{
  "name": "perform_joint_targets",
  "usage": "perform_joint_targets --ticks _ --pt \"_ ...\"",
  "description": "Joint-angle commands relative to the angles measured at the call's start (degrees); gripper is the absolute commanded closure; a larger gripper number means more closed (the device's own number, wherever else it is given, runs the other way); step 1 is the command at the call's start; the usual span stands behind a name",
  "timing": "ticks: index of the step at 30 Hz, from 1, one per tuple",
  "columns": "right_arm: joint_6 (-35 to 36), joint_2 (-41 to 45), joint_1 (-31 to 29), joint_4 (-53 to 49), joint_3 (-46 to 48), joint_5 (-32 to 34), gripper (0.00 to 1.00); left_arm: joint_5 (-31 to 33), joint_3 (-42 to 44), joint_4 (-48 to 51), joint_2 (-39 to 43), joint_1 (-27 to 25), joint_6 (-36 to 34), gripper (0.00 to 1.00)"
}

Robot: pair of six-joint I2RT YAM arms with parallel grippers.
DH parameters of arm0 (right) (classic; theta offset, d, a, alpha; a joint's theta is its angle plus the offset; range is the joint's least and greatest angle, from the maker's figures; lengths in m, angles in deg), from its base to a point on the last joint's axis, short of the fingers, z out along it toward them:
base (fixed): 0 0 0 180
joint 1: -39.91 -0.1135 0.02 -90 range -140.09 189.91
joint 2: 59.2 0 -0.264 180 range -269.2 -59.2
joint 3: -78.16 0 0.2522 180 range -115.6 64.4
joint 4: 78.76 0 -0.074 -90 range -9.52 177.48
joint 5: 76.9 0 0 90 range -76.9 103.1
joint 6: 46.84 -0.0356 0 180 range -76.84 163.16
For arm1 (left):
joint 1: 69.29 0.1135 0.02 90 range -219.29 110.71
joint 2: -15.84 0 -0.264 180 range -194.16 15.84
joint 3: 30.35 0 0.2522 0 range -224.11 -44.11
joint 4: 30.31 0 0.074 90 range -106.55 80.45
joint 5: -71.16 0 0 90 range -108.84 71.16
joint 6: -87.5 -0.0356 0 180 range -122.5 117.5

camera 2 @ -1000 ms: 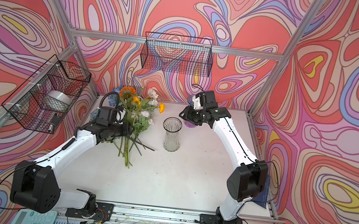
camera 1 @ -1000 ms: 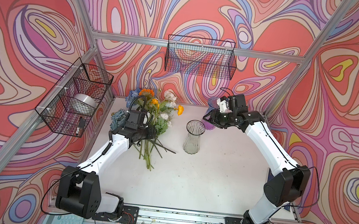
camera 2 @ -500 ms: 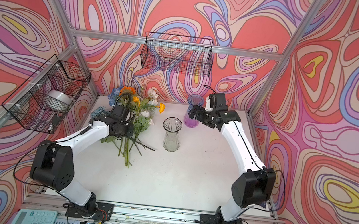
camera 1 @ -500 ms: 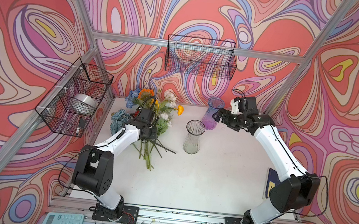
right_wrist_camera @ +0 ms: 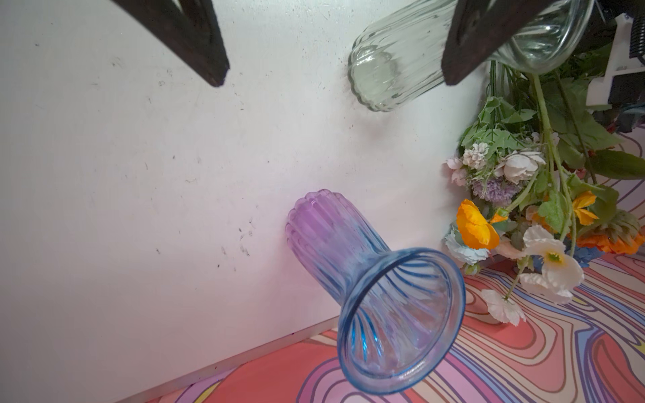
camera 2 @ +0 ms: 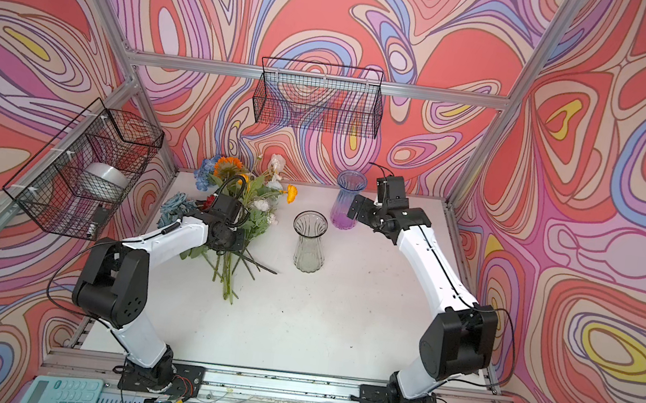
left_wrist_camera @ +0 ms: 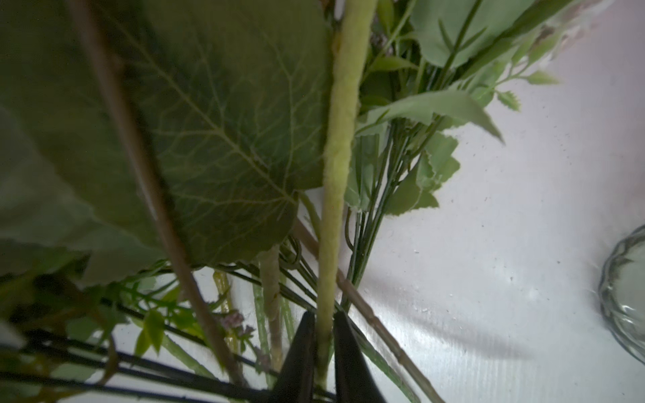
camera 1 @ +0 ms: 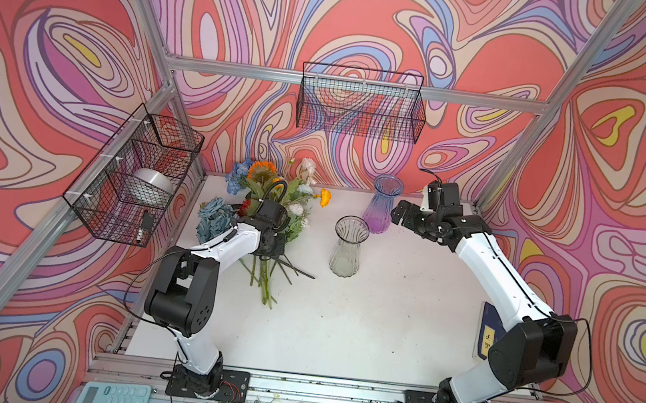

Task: Arrange the flowers into the vase
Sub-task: 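Grasp a white flower stem with the left gripper and lift it up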

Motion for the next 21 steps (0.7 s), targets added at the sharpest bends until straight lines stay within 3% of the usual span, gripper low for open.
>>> perform_joint_targets --ticks 1,8,16,21 --pt "1.3 2.1 0.2 1.8 0.3 1.4 0.02 0.4 -0.8 -0.7 0.8 -0.2 0.6 0.94" --pt "1.8 4.4 0.2 6.0 3.1 0.9 0.02 -0.5 5.2 -8.3 7.9 -0.3 0.0 1.00" --pt "0.4 13.1 0.2 25.9 18.3 -0.5 0.02 -4.1 23.1 -36.2 19.0 -0.3 -0.6 1.00" --pt "1.6 15.8 0.2 31.1 21.7 -2.5 0.02 -2.7 27.1 -45.0 23.1 -0.4 1.4 1.00"
